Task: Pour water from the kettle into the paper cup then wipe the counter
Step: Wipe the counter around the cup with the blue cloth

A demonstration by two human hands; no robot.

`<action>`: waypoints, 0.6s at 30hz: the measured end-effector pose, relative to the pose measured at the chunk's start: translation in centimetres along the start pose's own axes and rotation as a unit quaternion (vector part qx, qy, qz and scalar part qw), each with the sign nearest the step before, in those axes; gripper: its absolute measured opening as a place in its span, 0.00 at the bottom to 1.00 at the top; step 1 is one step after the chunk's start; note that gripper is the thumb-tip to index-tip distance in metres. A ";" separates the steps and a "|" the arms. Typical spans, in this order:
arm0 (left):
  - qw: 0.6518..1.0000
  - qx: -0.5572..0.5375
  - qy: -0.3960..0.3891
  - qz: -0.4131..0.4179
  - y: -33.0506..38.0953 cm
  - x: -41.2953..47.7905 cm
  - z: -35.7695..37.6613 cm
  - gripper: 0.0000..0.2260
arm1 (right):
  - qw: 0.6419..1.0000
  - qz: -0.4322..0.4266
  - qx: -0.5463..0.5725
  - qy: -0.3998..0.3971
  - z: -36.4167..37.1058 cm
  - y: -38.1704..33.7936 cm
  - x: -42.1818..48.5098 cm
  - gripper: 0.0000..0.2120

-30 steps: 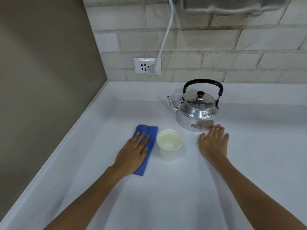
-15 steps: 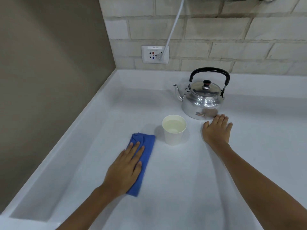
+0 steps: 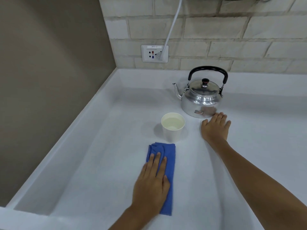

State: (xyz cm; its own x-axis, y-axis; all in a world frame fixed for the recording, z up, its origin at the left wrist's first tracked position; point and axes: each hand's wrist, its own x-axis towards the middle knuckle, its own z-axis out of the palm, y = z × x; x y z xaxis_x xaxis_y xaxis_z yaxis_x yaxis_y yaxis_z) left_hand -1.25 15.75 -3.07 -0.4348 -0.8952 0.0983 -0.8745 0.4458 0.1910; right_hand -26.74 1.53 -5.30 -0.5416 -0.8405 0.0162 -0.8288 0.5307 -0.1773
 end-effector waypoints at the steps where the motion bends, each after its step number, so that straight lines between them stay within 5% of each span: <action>1: 1.000 0.006 -0.007 0.001 -1.2 0.1 -0.2 0.22 | 1.000 -0.002 0.000 0.001 0.0 0.1 0.0 0.29; 8: 0.994 0.074 -0.008 -0.080 -5.0 0.2 -0.8 0.22 | 1.000 0.000 0.007 0.000 -0.1 0.1 -0.2 0.29; 18: 1.000 0.004 -0.022 -0.009 3.6 0.8 0.8 0.22 | 0.999 -0.003 0.036 0.000 -0.2 0.3 -0.2 0.28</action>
State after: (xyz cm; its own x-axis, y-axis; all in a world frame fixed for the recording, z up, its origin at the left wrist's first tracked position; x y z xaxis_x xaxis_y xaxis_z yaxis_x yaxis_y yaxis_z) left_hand -4.92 16.69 -3.11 -0.4281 -0.9023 0.0513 -0.8839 0.4298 0.1843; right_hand -26.87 1.91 -5.15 -0.5362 -0.8439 0.0171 -0.8199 0.5159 -0.2483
